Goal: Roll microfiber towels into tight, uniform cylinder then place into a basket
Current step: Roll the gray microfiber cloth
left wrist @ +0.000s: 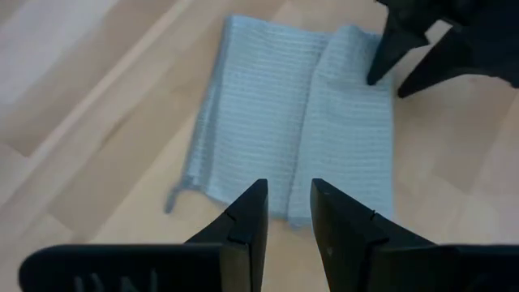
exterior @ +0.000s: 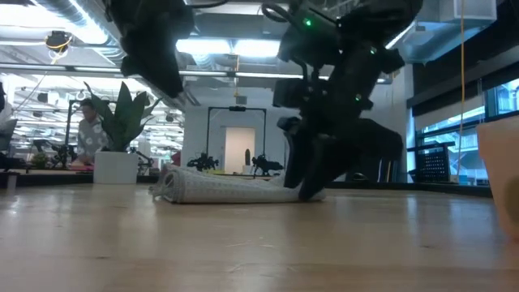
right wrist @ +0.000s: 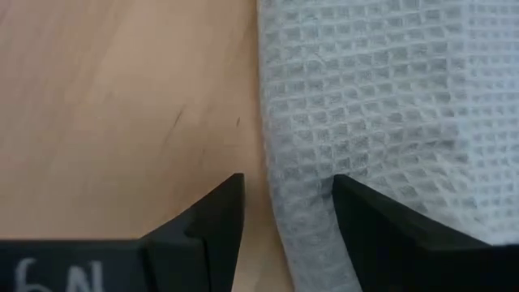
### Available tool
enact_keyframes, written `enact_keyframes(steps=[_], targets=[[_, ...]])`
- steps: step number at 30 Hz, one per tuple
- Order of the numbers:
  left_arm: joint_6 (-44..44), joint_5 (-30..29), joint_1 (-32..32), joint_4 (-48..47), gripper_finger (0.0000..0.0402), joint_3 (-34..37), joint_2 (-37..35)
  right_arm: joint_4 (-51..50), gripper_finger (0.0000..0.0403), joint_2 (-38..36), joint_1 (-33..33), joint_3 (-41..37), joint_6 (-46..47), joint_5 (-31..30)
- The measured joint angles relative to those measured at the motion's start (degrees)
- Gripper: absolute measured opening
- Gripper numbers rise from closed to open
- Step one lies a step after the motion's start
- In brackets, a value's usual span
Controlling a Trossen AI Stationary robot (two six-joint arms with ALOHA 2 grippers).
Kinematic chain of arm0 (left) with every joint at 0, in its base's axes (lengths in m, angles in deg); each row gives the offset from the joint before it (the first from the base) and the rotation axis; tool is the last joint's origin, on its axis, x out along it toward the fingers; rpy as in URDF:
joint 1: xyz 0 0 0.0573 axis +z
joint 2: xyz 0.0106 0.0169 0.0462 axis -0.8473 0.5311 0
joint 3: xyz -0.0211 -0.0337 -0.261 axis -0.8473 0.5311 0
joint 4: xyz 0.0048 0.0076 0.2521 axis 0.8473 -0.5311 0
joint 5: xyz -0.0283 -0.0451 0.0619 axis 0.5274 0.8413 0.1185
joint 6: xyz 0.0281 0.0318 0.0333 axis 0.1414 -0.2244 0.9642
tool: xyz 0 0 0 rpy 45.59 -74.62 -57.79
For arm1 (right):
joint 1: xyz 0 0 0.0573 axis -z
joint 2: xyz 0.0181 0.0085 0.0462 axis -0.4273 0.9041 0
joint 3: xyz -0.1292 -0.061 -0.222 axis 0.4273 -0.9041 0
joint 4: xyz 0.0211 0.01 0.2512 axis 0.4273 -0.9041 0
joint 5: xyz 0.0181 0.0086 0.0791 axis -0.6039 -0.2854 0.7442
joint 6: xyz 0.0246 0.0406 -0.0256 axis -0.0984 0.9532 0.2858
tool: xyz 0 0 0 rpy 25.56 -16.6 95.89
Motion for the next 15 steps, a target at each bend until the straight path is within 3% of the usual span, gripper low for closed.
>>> enact_keyframes(steps=[8,11,15], targets=[[-3.7,-1.49,-3.7,0.1,0.0085,0.0,0.0,4.06,0.0184,-0.14,-0.06,-2.66,1.49,-2.34],[-3.44,-1.51,-4.93,0.02,0.0085,0.0,0.0,4.24,0.0155,-0.13,-0.06,-2.69,1.45,-2.61],[-3.35,-1.55,-6.42,-0.07,0.0085,0.0,0.02,4.38,0.0086,0.03,0.12,-2.71,1.87,-3.86]])
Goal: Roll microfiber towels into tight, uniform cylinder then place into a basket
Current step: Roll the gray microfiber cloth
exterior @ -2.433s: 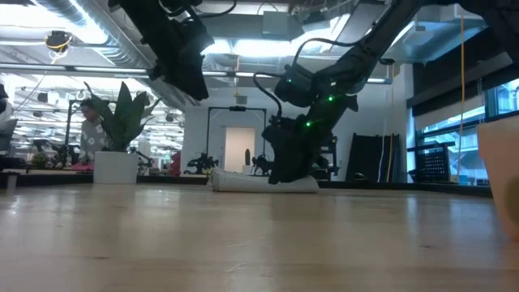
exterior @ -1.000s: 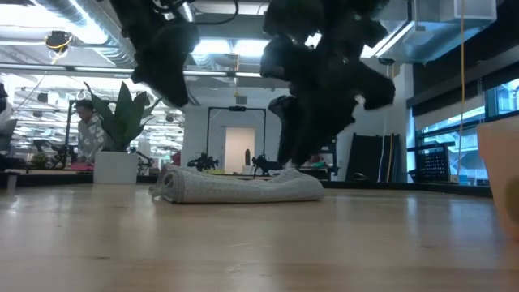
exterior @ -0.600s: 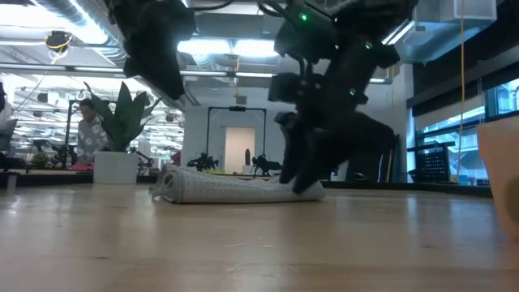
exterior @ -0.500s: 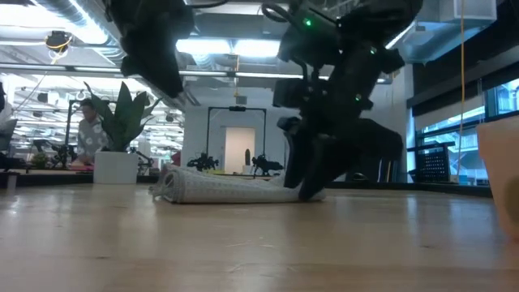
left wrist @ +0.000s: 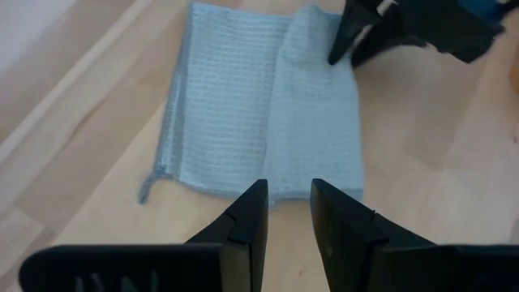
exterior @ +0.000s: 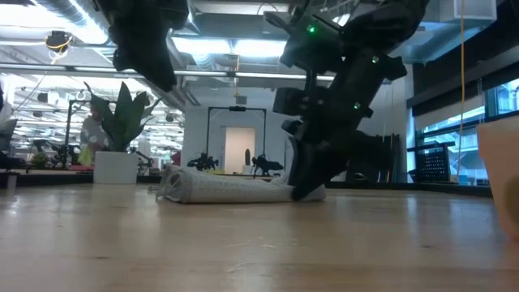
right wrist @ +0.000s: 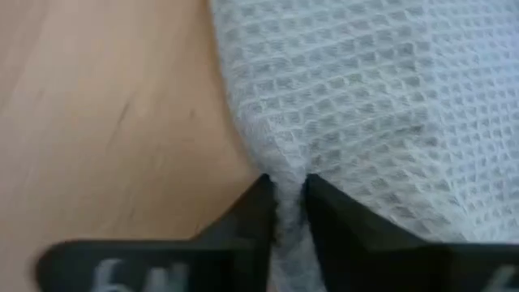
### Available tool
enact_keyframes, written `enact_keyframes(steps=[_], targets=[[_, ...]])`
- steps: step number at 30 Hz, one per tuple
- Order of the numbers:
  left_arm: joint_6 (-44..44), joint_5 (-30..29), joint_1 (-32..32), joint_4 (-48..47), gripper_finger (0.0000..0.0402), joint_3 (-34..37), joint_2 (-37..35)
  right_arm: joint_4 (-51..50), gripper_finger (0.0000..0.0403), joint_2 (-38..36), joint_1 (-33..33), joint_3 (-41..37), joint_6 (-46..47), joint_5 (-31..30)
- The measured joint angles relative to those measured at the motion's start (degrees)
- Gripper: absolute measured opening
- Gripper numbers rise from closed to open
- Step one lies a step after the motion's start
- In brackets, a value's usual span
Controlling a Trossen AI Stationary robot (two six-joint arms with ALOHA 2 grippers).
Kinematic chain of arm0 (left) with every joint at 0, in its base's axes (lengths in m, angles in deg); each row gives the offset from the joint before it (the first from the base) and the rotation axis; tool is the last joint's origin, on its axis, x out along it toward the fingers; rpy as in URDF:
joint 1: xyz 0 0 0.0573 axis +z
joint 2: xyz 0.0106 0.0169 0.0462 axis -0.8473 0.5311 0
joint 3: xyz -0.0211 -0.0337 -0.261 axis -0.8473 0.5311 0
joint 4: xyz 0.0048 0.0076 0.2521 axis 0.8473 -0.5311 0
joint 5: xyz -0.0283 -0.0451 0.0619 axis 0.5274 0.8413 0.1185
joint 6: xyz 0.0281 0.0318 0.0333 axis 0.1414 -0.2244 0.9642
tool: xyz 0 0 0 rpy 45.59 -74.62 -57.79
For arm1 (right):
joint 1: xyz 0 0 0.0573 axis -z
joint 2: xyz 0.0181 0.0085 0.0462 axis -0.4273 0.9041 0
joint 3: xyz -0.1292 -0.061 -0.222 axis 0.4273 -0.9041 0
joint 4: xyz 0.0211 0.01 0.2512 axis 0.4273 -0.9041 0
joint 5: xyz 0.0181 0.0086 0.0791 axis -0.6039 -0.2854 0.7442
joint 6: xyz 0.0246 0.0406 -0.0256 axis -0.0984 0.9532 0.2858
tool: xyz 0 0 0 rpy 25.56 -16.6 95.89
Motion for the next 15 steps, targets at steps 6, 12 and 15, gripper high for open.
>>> enact_keyframes(steps=[6,12,15], targets=[[0.48,-0.01,-2.45,0.08,0.0085,0.0,0.77,0.94,0.0015,0.32,0.04,0.08,6.43,2.71],[2.86,0.1,-5.13,0.85,0.0085,-0.01,5.14,0.04,0.0008,0.62,-0.05,2.81,10.53,5.94],[1.64,1.47,-5.42,1.03,0.0085,-0.02,7.83,0.24,0.0008,0.62,0.23,4.15,11.88,5.97]])
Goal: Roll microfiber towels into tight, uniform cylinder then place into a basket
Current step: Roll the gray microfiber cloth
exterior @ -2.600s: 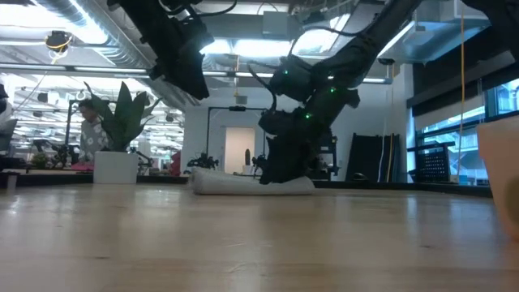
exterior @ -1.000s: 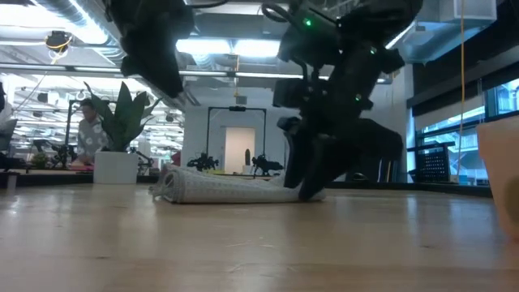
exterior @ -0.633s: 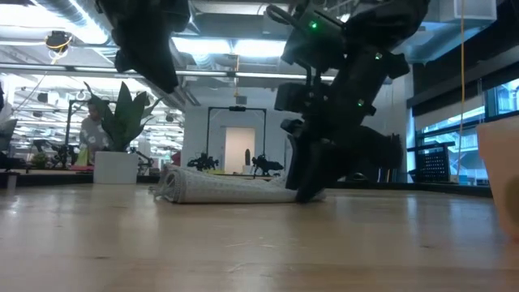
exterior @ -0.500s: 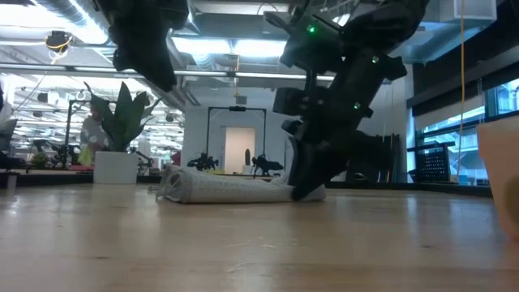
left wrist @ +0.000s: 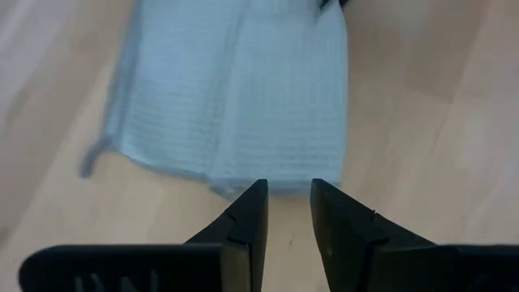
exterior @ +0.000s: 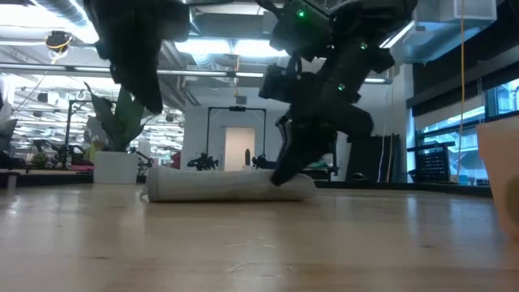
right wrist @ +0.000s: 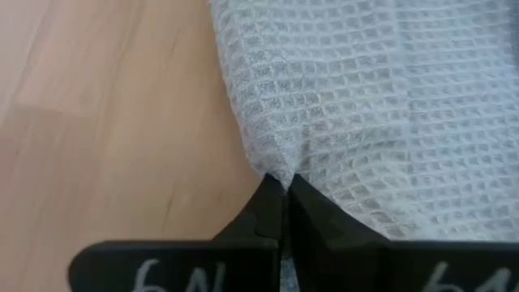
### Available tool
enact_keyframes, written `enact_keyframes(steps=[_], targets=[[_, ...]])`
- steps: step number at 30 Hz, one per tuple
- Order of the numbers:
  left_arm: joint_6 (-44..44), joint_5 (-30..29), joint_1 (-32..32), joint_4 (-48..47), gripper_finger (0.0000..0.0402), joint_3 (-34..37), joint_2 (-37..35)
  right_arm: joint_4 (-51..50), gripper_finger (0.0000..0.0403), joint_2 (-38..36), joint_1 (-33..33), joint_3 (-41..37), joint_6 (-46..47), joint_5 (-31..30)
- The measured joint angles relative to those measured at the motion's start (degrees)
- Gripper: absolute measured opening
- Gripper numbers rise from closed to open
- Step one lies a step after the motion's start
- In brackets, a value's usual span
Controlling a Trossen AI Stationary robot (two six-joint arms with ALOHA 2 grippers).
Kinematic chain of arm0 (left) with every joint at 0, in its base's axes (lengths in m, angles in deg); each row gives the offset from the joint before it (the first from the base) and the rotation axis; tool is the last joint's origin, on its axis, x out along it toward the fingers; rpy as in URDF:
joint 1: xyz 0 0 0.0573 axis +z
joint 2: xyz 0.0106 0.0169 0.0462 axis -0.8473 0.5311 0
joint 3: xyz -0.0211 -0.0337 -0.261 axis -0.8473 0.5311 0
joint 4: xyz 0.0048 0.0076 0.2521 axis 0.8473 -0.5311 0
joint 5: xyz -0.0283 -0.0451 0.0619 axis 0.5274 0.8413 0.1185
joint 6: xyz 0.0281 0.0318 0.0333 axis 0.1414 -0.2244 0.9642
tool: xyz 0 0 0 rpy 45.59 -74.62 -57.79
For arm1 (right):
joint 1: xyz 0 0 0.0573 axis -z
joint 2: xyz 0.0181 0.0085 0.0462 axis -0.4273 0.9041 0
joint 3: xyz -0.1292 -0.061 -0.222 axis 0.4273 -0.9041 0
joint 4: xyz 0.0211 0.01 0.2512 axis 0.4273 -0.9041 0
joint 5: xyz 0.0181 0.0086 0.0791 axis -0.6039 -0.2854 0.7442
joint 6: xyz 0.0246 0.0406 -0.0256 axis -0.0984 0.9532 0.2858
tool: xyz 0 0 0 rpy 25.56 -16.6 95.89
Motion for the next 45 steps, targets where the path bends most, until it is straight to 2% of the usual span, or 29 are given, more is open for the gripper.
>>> enact_keyframes(steps=[11,20,28,33,45], targets=[[11.95,3.85,-1.31,9.74,0.0097,0.0,8.6,0.12,0.0008,0.0,2.37,0.92,3.02,0.38],[11.96,3.6,-1.27,14.6,0.0102,-0.09,12.19,0.18,0.0008,0.0,2.36,0.92,4.3,0.37],[11.97,2.77,-1.03,12.95,0.0101,-0.07,17.77,0.47,0.0008,0.0,2.36,0.92,4.41,0.37],[10.26,-0.39,-1.07,12.24,0.0099,-0.07,19.01,0.47,0.0008,0.0,2.36,0.92,4.53,0.32],[8.67,-1.16,-1.38,11.8,0.0098,-0.26,23.25,0.66,0.0008,-0.04,2.34,0.94,5.84,0.3]])
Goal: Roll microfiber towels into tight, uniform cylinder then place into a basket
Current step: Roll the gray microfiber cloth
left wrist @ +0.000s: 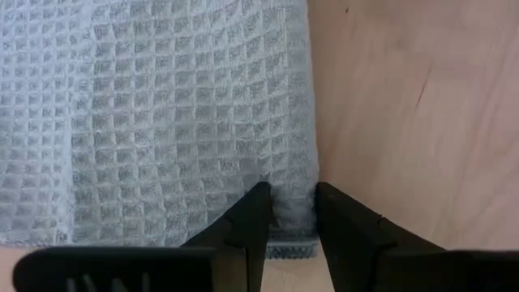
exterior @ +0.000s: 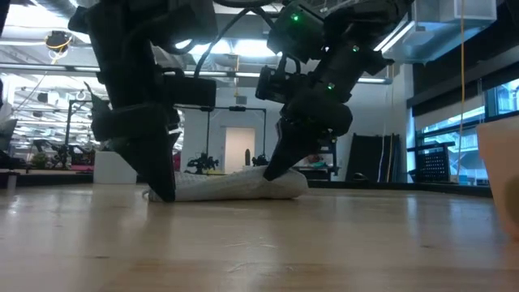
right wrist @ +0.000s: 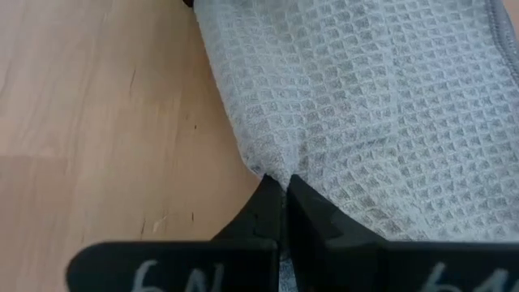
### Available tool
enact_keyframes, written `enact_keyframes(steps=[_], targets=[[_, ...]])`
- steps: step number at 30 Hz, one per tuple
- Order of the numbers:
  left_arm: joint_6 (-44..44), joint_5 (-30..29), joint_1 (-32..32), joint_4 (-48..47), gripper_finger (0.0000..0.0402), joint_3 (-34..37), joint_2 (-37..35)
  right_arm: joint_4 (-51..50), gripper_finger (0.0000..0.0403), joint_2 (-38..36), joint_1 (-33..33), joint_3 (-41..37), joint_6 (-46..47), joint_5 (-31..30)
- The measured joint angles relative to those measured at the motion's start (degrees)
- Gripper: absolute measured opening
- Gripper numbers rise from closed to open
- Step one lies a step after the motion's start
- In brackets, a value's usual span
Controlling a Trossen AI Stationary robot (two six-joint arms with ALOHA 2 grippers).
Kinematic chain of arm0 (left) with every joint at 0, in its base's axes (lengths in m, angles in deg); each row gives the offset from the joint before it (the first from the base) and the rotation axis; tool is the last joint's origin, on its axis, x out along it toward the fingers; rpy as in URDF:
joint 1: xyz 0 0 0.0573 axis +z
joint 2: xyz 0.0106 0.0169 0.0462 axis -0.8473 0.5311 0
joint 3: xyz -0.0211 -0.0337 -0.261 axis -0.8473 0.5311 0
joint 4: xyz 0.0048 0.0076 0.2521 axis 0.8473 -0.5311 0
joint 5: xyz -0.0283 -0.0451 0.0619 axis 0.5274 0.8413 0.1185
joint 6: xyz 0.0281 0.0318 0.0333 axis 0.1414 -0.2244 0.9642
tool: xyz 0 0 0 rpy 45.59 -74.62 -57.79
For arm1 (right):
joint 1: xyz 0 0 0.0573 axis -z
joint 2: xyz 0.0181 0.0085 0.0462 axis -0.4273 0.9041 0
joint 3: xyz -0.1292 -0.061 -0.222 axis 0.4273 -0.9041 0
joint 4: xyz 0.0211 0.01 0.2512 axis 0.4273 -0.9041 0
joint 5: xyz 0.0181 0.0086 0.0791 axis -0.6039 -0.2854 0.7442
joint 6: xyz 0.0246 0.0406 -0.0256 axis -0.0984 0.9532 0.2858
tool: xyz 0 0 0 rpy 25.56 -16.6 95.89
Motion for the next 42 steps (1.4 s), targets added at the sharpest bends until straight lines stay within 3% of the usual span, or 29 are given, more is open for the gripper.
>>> enact_keyframes(steps=[4,9,19,26,34,39,42], targets=[[0.28,0.47,0.02,-0.74,0.0078,0.02,-0.09,-0.04,0.0008,-0.02,0.0,0.0,0.02,0.9],[0.04,4.86,0.67,-2.57,0.001,-0.02,-0.46,-1.07,0.0008,-0.04,0.0,0.11,0.04,5.04],[-0.08,14.26,3.3,-4.75,0.0001,0.31,-9.01,-2.62,0.0008,-0.33,0.04,0.31,4.47,15.73],[-1.68,16.17,6.5,-6.57,0.0,0.31,-13.97,-11.14,0.001,-0.66,0.45,5.24,7.33,15.63],[-4.27,14.97,9.76,-10.83,0.0,0.26,-14.88,-16.0,0.0008,-0.44,3.15,10.85,9.77,9.88],[-4.67,12.21,11.65,-11.45,0.0,0.28,-14.88,-16.46,0.0008,-0.05,5.69,11.34,10.74,10.2],[-4.65,15.28,13.34,-10.62,0.0,0.24,-14.88,-18.16,0.0008,-0.02,7.26,11.42,11.21,14.6]])
